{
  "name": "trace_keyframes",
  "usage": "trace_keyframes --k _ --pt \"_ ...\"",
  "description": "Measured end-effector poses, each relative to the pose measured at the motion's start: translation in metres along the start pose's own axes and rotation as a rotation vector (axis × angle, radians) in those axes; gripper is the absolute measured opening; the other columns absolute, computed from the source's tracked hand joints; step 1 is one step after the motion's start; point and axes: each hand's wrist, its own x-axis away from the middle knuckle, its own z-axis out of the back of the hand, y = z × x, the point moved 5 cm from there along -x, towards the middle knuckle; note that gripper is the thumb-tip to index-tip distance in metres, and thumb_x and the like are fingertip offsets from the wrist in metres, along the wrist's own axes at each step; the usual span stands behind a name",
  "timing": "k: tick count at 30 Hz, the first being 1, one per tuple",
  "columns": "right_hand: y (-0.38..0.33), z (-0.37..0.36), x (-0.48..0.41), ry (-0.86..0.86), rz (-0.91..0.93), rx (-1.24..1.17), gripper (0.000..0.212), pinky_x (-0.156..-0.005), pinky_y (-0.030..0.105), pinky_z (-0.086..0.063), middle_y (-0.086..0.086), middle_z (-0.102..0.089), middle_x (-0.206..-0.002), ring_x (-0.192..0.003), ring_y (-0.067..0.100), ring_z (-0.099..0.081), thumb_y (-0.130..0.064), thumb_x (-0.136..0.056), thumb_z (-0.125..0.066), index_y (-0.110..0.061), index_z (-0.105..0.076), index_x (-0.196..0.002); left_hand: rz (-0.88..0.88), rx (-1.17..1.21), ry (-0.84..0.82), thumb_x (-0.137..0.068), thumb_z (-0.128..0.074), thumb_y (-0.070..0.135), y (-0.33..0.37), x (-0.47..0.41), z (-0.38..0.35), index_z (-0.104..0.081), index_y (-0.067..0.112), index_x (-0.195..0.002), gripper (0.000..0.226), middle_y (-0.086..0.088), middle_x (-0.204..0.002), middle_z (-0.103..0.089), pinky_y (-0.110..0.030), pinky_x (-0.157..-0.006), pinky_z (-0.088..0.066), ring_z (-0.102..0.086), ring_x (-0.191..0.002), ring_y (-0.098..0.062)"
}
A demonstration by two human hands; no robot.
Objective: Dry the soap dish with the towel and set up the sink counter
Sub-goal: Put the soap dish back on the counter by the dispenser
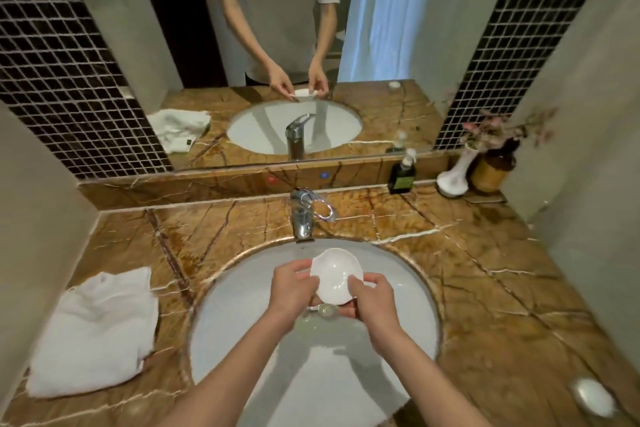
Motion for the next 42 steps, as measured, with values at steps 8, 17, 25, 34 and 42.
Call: trace_keyframes --k 8,17,25,34,42 --pt "-0.028 0.091 -0.072 -0.113 -0.050 0.134 0.018 -0.048 0.031 -0.057 0.025 -0.068 -0.096 -0.065 0.031 -0.071 -0.004 -0.089 -0.052 -0.005 -0.054 -0.107 0.053 -0.009 0.055 -0.075 -0.050 -0.016 0.016 -0.013 -0.111 -0.068 -0.002 -0.105 0.038 -0.013 -0.081 -0.072 -0.025 -0.045 -0.052 -0.068 -0.062 -0.023" --pt "-0.040 0.117 -0.117 -0.197 -0.211 -0.051 0.010 -0.052 0.026 -0.057 0.020 -0.068 -0.084 -0.057 0.023 -0.070 0.008 -0.087 -0.051 0.000 -0.056 -0.087 0.016 -0.056 0.177 -0.081 -0.063 -0.003 0.025 -0.049 -0.161 -0.059 -0.002 -0.120 0.039 -0.019 -0.111 -0.066 -0.031 -0.060 -0.058 -0.067 -0.090 -0.030" --pt "-0.042 0.090 -0.137 -0.125 -0.244 -0.150 0.012 -0.047 0.025 -0.051 0.024 -0.066 -0.079 -0.056 0.024 -0.063 0.008 -0.089 -0.046 0.002 -0.056 -0.092 0.136 0.068 0.243 -0.079 -0.057 -0.011 0.009 -0.071 -0.170 -0.062 0.002 -0.060 0.023 -0.013 -0.057 -0.063 -0.030 -0.051 -0.058 -0.063 -0.050 -0.022" --pt "-0.067 0.096 -0.195 -0.064 -0.117 0.345 0.024 -0.041 0.027 -0.046 0.016 -0.070 -0.082 -0.054 0.023 -0.062 -0.036 -0.092 -0.052 -0.016 -0.054 -0.106 0.157 -0.014 0.240 -0.072 -0.054 -0.017 0.024 -0.123 -0.161 -0.054 0.007 -0.057 0.028 -0.012 -0.060 -0.061 -0.050 -0.067 -0.060 -0.062 -0.057 -0.029" --pt "-0.092 0.089 -0.238 -0.116 0.039 0.694 0.013 -0.051 0.030 -0.045 0.014 -0.068 -0.085 -0.058 0.020 -0.059 -0.010 -0.089 -0.052 -0.011 -0.063 -0.097 0.136 -0.186 0.245 -0.075 -0.058 -0.009 0.034 -0.160 -0.161 -0.059 0.002 -0.082 0.014 -0.019 -0.087 -0.065 -0.048 -0.061 -0.061 -0.068 -0.070 -0.033"
